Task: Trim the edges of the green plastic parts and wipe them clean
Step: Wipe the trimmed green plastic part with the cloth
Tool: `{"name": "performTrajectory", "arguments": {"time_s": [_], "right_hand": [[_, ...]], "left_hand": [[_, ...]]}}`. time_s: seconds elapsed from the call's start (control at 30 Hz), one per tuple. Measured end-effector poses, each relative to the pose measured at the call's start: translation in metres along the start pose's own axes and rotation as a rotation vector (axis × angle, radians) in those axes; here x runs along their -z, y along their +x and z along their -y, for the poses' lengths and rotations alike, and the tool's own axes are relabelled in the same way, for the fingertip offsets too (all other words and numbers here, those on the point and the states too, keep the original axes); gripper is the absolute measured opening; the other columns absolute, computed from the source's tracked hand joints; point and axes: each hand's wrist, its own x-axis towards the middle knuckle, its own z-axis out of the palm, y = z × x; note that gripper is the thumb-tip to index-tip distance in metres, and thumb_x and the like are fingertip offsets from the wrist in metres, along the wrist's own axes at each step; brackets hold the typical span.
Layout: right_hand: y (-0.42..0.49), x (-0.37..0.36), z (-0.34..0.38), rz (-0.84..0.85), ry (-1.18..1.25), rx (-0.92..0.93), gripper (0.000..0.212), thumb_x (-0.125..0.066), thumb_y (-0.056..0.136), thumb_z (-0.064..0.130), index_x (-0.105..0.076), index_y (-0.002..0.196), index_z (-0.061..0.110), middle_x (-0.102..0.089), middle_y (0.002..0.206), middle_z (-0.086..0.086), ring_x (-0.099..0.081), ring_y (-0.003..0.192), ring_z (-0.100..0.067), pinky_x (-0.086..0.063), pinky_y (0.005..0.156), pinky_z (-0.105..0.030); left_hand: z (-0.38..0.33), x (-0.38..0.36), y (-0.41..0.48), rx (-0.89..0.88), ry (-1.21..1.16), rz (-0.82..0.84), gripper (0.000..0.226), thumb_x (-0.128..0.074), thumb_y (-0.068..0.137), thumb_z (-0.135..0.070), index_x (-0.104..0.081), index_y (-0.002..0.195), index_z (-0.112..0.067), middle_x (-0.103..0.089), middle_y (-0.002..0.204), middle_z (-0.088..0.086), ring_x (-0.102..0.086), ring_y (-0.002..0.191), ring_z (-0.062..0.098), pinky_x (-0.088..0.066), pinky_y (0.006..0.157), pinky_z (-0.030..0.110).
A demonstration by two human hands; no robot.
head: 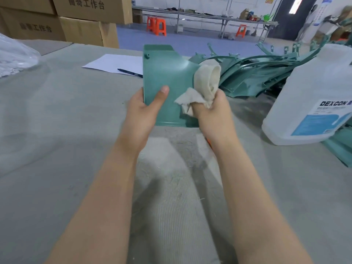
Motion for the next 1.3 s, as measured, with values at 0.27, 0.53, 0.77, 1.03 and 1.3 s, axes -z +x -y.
{"name": "performTrajectory", "arguments": {"time_s": [0.27, 0.53, 0.77, 1.03, 1.3], "right_hand": [[0.008, 0.009, -0.003, -0.232, 0.308, -0.207, 0.019, -0.045, 0.099, 0.021, -0.061, 0.088, 0.023, -0.065, 0.089, 0.005, -0.063, 0.092, -0.021, -0.05, 0.082, -0.033], [-0.001, 0.017, 0.007, -0.324, 0.63, -0.093, 0.03, -0.043, 0.096, 0.01, -0.053, 0.124, 0.012, -0.063, 0.11, 0.004, -0.06, 0.091, -0.004, -0.05, 0.078, -0.015], [-0.014, 0.003, 0.017, -0.403, 0.202, 0.369, 0.039, -0.046, 0.096, 0.019, -0.041, 0.134, 0.02, -0.056, 0.129, 0.005, -0.053, 0.116, 0.002, -0.041, 0.096, -0.015], [0.003, 0.026, -0.003, -0.513, 0.15, 0.135, 0.044, -0.043, 0.086, -0.005, -0.052, 0.128, 0.005, -0.057, 0.1, 0.013, -0.052, 0.086, 0.002, -0.043, 0.081, -0.014], [-0.025, -0.013, 0.029, -0.181, -0.247, 0.513, 0.054, -0.053, 0.084, 0.02, -0.05, 0.134, 0.0, -0.048, 0.132, -0.024, -0.041, 0.129, -0.035, -0.029, 0.11, -0.046]], "left_hand": [[-0.008, -0.007, -0.002, 0.008, 0.05, 0.137, 0.013, -0.06, 0.094, -0.019, -0.065, 0.105, -0.022, -0.074, 0.097, -0.01, -0.07, 0.096, 0.011, -0.054, 0.079, 0.023], [-0.008, -0.004, -0.003, 0.031, 0.105, 0.15, 0.014, -0.06, 0.094, -0.023, -0.066, 0.106, -0.02, -0.074, 0.103, -0.006, -0.07, 0.098, 0.013, -0.055, 0.087, 0.03], [-0.008, -0.009, -0.003, 0.028, 0.072, 0.142, 0.013, -0.059, 0.095, -0.019, -0.067, 0.106, -0.017, -0.075, 0.097, -0.003, -0.071, 0.092, 0.014, -0.056, 0.079, 0.027], [-0.002, -0.008, -0.002, 0.137, -0.129, 0.042, 0.02, -0.055, 0.097, -0.017, -0.061, 0.116, -0.014, -0.072, 0.109, 0.001, -0.068, 0.102, 0.017, -0.054, 0.086, 0.032], [-0.005, -0.029, -0.01, 0.335, -0.448, 0.282, 0.037, -0.038, 0.095, -0.027, -0.074, 0.094, -0.02, -0.074, 0.093, -0.003, -0.069, 0.087, 0.009, -0.055, 0.076, 0.022]]}}
